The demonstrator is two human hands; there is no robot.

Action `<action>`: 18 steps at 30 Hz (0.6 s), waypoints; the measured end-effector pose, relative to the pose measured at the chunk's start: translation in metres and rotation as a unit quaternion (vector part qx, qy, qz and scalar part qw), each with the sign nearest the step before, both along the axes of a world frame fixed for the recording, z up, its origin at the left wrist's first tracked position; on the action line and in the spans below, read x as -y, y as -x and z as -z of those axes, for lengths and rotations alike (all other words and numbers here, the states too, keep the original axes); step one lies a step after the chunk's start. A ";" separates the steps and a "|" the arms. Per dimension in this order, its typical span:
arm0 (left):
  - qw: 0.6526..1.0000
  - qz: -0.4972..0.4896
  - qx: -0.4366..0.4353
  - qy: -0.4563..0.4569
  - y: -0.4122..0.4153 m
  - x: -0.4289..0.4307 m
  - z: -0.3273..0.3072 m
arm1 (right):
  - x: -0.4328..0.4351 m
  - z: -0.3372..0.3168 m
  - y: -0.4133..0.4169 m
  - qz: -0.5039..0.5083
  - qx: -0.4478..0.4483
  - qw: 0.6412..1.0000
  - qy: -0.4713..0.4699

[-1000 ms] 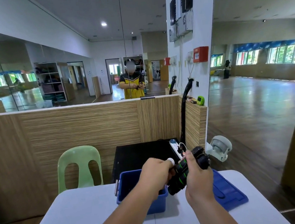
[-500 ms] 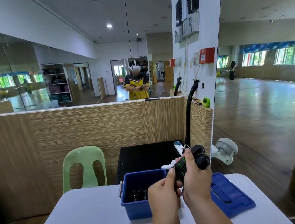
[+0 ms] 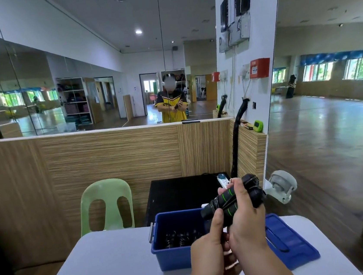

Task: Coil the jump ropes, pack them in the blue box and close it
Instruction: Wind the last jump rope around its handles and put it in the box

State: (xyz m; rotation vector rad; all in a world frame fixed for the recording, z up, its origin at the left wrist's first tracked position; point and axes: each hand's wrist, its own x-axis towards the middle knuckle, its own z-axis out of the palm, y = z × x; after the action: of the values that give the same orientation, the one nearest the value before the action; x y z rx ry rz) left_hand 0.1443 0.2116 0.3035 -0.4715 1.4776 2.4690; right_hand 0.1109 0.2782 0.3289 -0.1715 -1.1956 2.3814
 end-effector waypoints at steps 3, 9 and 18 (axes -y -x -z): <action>0.999 0.035 0.001 -0.008 0.007 0.001 0.002 | -0.002 0.001 0.000 -0.034 -0.008 0.997 0.075; 0.987 0.004 -0.133 0.094 0.021 0.012 0.007 | -0.007 0.003 -0.002 -0.101 0.001 0.980 0.174; 0.965 0.035 -0.220 0.135 0.029 0.029 -0.007 | -0.013 0.006 -0.005 -0.176 0.055 0.970 0.160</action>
State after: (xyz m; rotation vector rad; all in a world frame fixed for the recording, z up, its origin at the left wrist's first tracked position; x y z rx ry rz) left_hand 0.1148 0.1827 0.3104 0.1020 1.9717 2.4277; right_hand 0.1161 0.2909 0.3226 -0.2105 -0.9424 2.9062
